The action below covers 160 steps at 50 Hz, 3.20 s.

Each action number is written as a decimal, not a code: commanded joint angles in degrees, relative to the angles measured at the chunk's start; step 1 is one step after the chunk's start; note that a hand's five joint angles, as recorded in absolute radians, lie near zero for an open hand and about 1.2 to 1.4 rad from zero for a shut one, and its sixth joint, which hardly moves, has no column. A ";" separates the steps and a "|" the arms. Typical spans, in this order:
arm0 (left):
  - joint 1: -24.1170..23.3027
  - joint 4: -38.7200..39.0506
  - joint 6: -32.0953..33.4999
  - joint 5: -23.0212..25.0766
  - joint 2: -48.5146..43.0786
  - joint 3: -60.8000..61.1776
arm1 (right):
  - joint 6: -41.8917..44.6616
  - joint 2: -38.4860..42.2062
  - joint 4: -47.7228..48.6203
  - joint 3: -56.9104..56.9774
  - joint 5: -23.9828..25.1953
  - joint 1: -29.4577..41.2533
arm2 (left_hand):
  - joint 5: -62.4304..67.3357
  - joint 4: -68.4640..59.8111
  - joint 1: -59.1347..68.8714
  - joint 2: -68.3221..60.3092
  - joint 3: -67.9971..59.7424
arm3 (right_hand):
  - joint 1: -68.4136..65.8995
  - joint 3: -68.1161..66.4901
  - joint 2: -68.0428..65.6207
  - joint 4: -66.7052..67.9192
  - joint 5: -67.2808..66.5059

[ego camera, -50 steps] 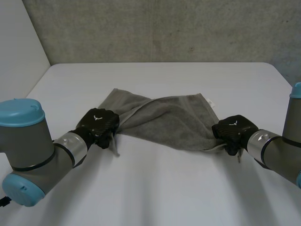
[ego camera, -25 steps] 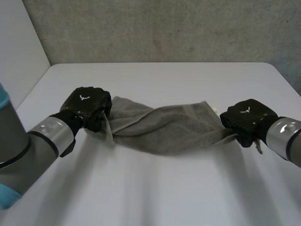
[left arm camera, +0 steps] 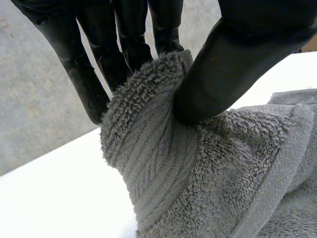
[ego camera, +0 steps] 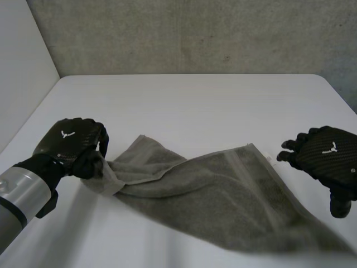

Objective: Fold the towel.

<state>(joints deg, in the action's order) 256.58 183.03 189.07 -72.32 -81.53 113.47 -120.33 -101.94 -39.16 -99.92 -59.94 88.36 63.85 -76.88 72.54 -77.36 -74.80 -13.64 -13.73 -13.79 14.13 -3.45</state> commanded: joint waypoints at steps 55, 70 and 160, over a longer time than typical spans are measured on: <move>-1.00 1.80 -2.39 1.31 -7.85 -6.07 | -30.93 68.46 12.62 57.74 -5.81 15.35 | 3.31 -0.28 4.62 0.20 -2.37 | -24.54 -24.45 -24.38 24.05 -24.72; -1.00 1.80 -2.39 1.31 -7.77 -6.16 | -30.67 68.46 14.20 56.77 -5.80 15.53 | 2.98 0.05 4.29 0.53 -2.03 | -24.04 -23.95 -23.88 23.55 -24.22; -0.47 -0.66 -21.11 -1.77 -33.08 -82.71 | -40.43 65.82 27.12 130.68 -15.47 20.98 | 5.33 -2.30 6.64 -1.82 -4.39 | -66.36 -66.27 -66.21 65.87 -66.55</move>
<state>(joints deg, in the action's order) 255.36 175.46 178.83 -71.87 -118.71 49.85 -143.15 -34.30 -33.68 6.86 -72.41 107.62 63.86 -77.13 72.54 -77.34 -74.80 -75.98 -75.58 -74.78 76.44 -66.31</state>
